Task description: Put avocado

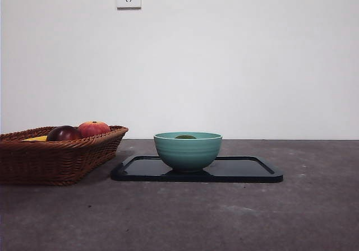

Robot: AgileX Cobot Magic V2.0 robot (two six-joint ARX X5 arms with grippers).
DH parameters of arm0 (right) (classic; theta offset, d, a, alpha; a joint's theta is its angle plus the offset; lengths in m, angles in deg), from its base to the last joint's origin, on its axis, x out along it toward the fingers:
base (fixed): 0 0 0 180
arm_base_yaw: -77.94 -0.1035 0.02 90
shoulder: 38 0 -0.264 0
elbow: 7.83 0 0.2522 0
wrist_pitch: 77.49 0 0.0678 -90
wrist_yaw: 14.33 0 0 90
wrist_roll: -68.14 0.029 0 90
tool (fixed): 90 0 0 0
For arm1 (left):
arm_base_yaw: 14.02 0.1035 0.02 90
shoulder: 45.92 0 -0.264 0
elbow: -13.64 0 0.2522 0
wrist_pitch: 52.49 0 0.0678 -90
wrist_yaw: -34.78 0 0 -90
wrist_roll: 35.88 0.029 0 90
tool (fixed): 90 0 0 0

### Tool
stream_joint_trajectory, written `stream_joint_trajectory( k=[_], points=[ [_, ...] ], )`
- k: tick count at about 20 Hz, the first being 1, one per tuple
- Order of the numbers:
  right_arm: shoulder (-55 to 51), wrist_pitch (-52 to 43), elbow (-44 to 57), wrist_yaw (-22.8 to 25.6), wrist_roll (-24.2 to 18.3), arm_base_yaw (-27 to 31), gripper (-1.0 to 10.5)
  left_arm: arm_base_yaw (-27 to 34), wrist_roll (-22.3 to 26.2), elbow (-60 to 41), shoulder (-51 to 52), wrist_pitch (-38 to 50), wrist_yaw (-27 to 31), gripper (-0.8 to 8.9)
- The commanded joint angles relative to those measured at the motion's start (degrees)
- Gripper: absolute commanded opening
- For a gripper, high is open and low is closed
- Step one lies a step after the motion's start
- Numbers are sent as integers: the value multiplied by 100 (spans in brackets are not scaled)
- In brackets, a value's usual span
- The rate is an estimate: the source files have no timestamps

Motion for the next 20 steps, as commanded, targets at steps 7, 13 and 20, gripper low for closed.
stream_joint_trajectory(
  k=[7,13,20],
  points=[
    [-988,-221,654,-387,90,-48,596,-37,-22,74,-4,63,22,655],
    [-988,-356,654,-387,87,-48,-1,-37,-20,74,-4,46,11,26],
    [-988,-356,651,-382,85,-48,19,-37,-15,74,-4,48,11,19]
  ],
)
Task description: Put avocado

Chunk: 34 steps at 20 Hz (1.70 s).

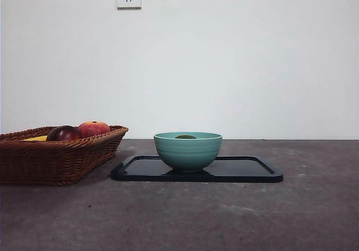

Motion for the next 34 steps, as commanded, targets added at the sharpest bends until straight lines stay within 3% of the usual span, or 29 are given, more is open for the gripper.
stream_joint_trajectory(
  k=[1,5,7,14,17,20,24,28,34],
  points=[
    [13,-61,-55,0,46,-48,19,-37,-15,74,-4,52,13,19],
    [13,-61,-55,0,46,-48,19,-35,-15,63,-4,55,13,19],
    [13,-61,-55,0,46,-48,19,319,-15,61,-15,61,-4,19],
    [13,-61,-55,0,46,-48,19,3342,77,-570,15,118,-9,19],
    [13,-61,-55,0,46,-48,19,4376,476,-1471,328,1174,-4,19],
    [13,-61,-55,0,46,-48,19,5080,481,-2846,852,3145,-4,19],
    [13,-61,-55,0,46,-48,19,5300,289,-4568,1528,5062,-9,19],
    [13,-61,-55,0,46,-48,19,5298,278,-5274,1950,5132,-7,19],
    [13,-61,-55,0,46,-48,19,5121,234,-5543,2282,4957,0,19]
  ],
)
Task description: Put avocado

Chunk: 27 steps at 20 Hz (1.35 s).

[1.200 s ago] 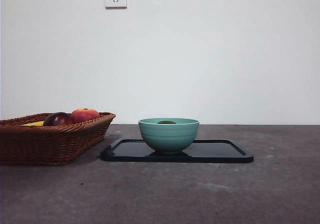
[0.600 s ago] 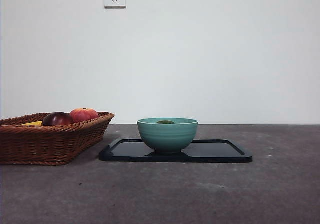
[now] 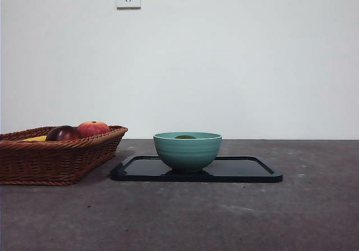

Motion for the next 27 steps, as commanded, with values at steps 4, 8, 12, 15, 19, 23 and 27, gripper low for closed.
stream_joint_trajectory(
  k=[4,8,12,15,19,23,27],
  points=[
    [13,-61,-55,0,46,-48,19,-457,-98,-177,87,-129,7,19],
    [13,-61,-55,0,46,-48,19,-483,-103,-223,273,-341,9,19],
    [13,-61,-55,0,46,-48,19,-483,-98,-223,304,-321,11,19],
    [13,-61,-55,0,46,-48,19,-483,-98,-223,304,-321,11,19],
    [13,-61,-55,0,46,-48,19,-483,-98,-221,304,-321,9,19],
    [13,-61,-55,0,46,-48,19,-483,-96,-221,304,-321,9,19],
    [13,-61,-55,0,46,-48,19,-483,-98,-221,304,-321,9,19]
  ],
)
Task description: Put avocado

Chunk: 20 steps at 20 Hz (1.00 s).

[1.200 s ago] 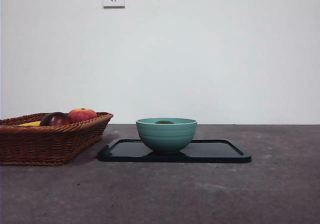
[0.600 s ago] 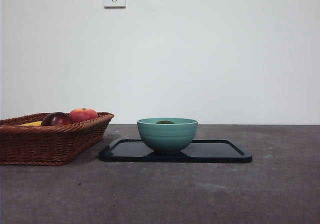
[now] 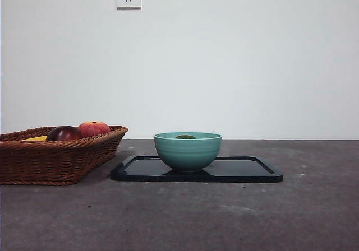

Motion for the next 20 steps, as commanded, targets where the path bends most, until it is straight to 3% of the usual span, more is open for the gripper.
stream_joint_trajectory(
  k=[1,5,8,11,16,20],
  points=[
    [13,-61,-55,-2,44,-46,19,-11,-9,-122,7,-33,9,19],
    [-223,-214,-28,31,-267,634,19,-11,-9,-122,7,-33,9,19],
    [-793,-2015,568,33,-903,1467,19,-11,-9,-122,7,-31,9,19],
    [-1436,-4004,1836,-46,-1333,1978,19,-11,-9,-122,7,-31,9,19],
    [-1720,-6780,4113,-42,-1488,2887,19,-11,-9,-122,7,-31,9,19],
    [-1860,-7197,4824,-13,-1475,3246,19,-11,-9,-122,7,-31,9,19]
  ],
)
